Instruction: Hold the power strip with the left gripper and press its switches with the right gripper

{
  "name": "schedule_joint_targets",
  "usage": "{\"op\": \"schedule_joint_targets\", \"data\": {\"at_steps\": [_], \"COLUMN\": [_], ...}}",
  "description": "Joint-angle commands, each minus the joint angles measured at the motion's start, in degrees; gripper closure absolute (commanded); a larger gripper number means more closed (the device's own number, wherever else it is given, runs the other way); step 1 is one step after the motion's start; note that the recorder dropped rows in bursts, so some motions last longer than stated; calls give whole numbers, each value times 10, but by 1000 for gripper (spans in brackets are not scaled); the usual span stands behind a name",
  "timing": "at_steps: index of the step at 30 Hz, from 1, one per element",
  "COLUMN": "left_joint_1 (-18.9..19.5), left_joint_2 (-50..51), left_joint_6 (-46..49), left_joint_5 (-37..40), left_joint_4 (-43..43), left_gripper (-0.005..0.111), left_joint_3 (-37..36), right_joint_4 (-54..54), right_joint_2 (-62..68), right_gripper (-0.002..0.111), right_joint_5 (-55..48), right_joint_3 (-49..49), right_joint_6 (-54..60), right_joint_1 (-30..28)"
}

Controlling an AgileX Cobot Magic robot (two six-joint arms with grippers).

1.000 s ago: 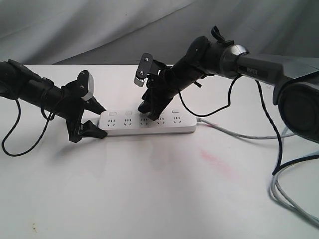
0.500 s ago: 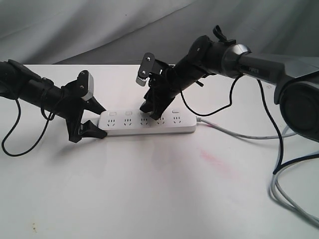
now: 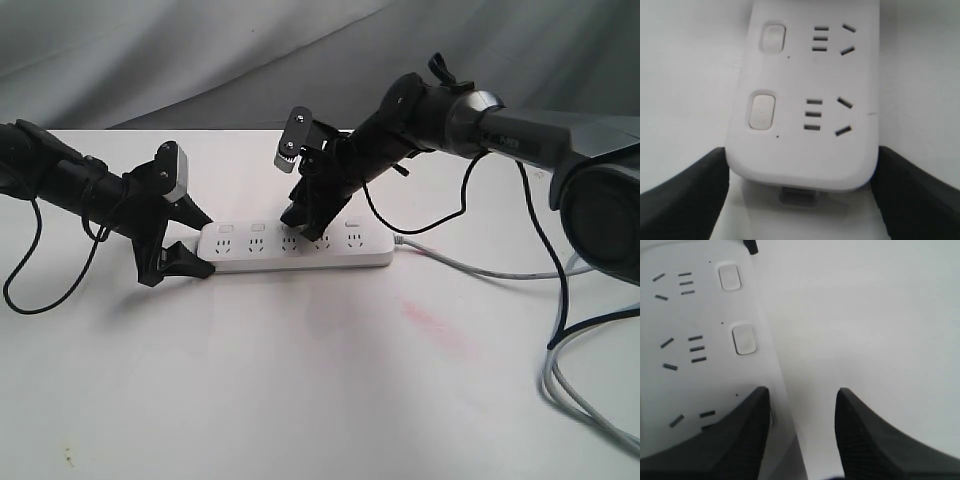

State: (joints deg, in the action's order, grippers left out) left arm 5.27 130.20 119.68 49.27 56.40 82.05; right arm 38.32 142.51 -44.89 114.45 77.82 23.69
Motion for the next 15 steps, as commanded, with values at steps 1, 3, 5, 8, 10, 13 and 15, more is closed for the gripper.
{"op": "schedule_joint_targets", "data": {"at_steps": [1,3,5,8,10,13,15], "left_joint_1": [1,1,1,1,1,1,1], "left_joint_2": [0,0,0,0,0,0,0], "left_joint_6": [3,3,3,3,3,3,3], "left_joint_5": [0,0,0,0,0,0,0], "left_joint_4": [4,4,4,4,4,4,4], "left_gripper": [40,40,40,40,40,40,40], "left_joint_3": [2,2,2,2,2,2,2], "right_joint_4": [-33,-33,-29,-28,-28,-21,-19], "right_joint_2": [27,31,32,32,30,20,7], "right_gripper": [68,68,68,68,68,68,68], "right_joint_5": [-16,-16,-14,-12,-12,-12,-9], "right_joint_3": [-10,-10,-14,-14,-14,-14,-14], "right_joint_6": [0,0,0,0,0,-2,-2], "right_joint_1": [-2,-2,-1,-1,-1,-1,-1]}}
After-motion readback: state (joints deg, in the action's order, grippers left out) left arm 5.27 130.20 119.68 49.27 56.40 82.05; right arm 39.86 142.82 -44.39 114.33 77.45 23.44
